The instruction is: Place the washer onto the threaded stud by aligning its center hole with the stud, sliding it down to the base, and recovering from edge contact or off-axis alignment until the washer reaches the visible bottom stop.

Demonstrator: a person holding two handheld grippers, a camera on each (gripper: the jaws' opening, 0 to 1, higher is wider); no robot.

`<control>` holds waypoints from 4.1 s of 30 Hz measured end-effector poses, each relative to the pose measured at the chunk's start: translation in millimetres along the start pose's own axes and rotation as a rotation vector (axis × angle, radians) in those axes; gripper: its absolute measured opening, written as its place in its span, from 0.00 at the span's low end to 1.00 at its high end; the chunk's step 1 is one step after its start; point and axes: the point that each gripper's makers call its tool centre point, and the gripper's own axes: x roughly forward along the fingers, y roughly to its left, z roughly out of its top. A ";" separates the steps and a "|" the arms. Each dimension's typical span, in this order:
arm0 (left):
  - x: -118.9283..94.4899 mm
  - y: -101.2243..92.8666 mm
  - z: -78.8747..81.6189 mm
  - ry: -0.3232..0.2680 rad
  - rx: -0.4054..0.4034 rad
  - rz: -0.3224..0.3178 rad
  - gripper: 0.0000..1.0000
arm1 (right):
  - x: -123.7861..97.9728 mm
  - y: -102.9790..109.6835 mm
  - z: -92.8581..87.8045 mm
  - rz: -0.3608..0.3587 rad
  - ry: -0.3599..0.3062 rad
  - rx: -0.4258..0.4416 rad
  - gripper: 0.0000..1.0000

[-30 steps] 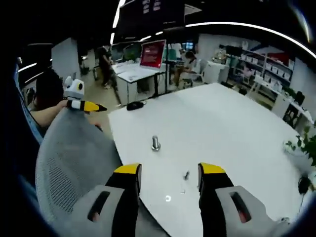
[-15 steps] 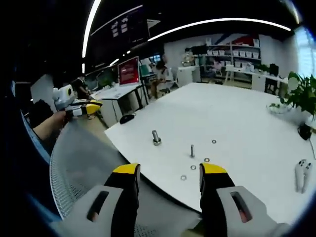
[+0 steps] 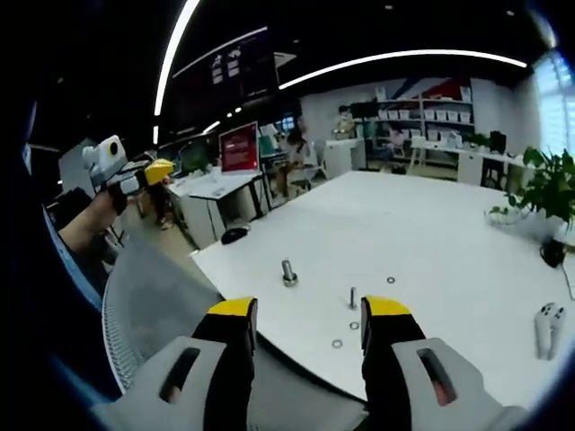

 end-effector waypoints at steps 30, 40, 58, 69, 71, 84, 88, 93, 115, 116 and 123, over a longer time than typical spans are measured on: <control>19.6 -67.8 -60.5 0.104 -0.099 -0.288 0.09 | -7.4 15.5 -9.1 -0.099 0.123 -0.119 0.31; 40.6 -41.9 -92.8 0.238 -0.062 -0.098 0.17 | 33.3 -5.7 -38.0 0.117 0.360 -0.304 0.29; 38.1 -13.3 -140.3 0.441 -0.130 0.075 0.22 | 139.1 -52.7 -151.7 0.376 0.738 -0.572 0.25; 35.9 -12.8 -147.9 0.489 -0.119 0.082 0.23 | 155.8 -47.7 -179.8 0.419 0.794 -0.642 0.24; 35.6 -11.6 -147.6 0.488 -0.114 0.087 0.22 | 157.9 -47.8 -180.0 0.419 0.792 -0.652 0.23; 32.9 -13.1 -156.9 0.545 -0.078 0.079 0.17 | 160.8 -48.0 -182.8 0.417 0.810 -0.687 0.15; 32.9 -11.3 -150.8 0.517 -0.066 0.088 0.14 | 161.3 -48.6 -183.0 0.413 0.823 -0.705 0.14; 32.3 -14.2 -158.7 0.558 -0.069 0.072 0.14 | 163.0 -52.4 -172.6 0.395 0.807 -0.732 0.13; 31.6 -12.1 -159.3 0.557 -0.065 0.074 0.14 | 181.9 -67.8 -90.5 0.330 0.734 -0.750 0.13; 31.6 -12.2 -159.4 0.558 -0.064 0.074 0.14 | 183.4 -68.2 -88.9 0.329 0.733 -0.755 0.13; 31.4 -11.5 -161.1 0.564 -0.069 0.073 0.14 | 197.9 -74.4 -81.1 0.310 0.733 -0.783 0.13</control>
